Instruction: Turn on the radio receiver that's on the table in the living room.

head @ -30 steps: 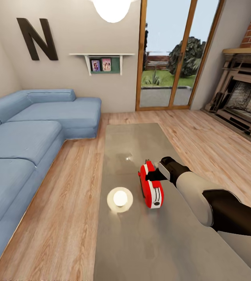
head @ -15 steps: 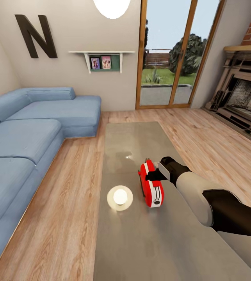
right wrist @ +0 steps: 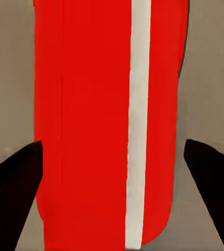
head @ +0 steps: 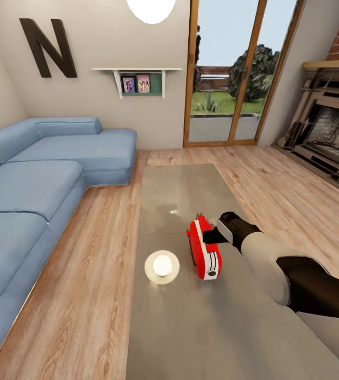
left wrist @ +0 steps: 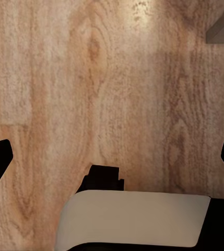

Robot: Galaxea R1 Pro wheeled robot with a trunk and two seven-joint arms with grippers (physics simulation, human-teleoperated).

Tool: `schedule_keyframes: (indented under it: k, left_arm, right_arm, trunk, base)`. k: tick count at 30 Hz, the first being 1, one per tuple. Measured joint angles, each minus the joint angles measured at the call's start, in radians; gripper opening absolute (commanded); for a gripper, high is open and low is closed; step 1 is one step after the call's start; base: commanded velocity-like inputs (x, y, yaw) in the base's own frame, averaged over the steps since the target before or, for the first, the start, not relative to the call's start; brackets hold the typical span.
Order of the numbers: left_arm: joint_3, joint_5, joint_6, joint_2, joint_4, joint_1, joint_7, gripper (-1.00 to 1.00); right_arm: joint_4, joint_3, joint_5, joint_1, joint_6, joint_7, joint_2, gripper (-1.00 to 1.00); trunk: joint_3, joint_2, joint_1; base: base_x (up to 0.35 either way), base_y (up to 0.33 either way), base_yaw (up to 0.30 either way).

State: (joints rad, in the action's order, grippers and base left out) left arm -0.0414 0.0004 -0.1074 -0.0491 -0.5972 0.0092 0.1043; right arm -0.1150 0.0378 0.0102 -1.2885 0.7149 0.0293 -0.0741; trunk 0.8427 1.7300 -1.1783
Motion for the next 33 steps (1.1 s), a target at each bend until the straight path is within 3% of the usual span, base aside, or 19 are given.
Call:
schedule_keyframes:
  k: [6, 33]
  left_arm:
    - [0.000, -0.001, 0.000, 0.000, 0.000, 0.000, 0.000, 1.00]
    - [0.000, 0.001, 0.001, 0.000, 0.000, 0.000, 0.000, 1.00]
  right_arm:
    - [0.000, 0.006, 0.010, 0.000, -0.013, 0.001, 0.014, -1.00]
    - [0.000, 0.002, 0.003, 0.000, -0.012, 0.001, 0.014, -1.00]
  trunk:
    - [0.000, 0.000, 0.000]
    - [0.000, 0.000, 0.000]
  base:
    - [0.000, 0.000, 0.000]
    - [0.000, 0.000, 0.000]
